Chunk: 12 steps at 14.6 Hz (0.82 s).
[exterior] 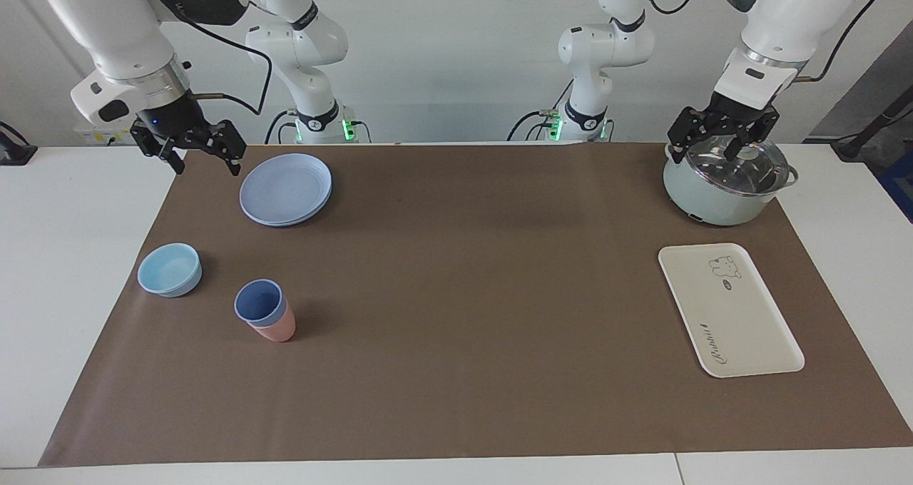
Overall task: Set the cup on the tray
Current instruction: 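Move the right gripper toward the blue cup nested in the pink cup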
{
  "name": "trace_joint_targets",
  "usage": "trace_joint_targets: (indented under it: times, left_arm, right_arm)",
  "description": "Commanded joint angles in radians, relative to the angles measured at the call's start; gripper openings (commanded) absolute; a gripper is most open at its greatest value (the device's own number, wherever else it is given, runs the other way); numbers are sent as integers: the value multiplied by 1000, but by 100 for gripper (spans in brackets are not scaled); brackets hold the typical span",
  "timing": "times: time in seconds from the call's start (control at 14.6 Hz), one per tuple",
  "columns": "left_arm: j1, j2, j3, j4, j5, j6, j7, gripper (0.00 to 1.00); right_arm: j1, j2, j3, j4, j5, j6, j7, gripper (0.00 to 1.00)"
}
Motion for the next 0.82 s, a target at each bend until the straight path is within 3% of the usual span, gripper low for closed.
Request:
trace_joint_targets:
  times: [0.0, 0.41, 0.75]
  left_arm:
    - [11, -31, -7, -35, -5, 6, -4, 100]
    - [11, -31, -7, -36, -5, 6, -4, 100]
    - [11, -31, -7, -35, -5, 6, -4, 100]
  right_arm:
    - [-1, -18, 12, -12, -7, 5, 48, 100]
    - [-1, -19, 16, -22, 3, 22, 33, 100]
    - [-76, -25, 9, -136, 158, 231, -411, 100]
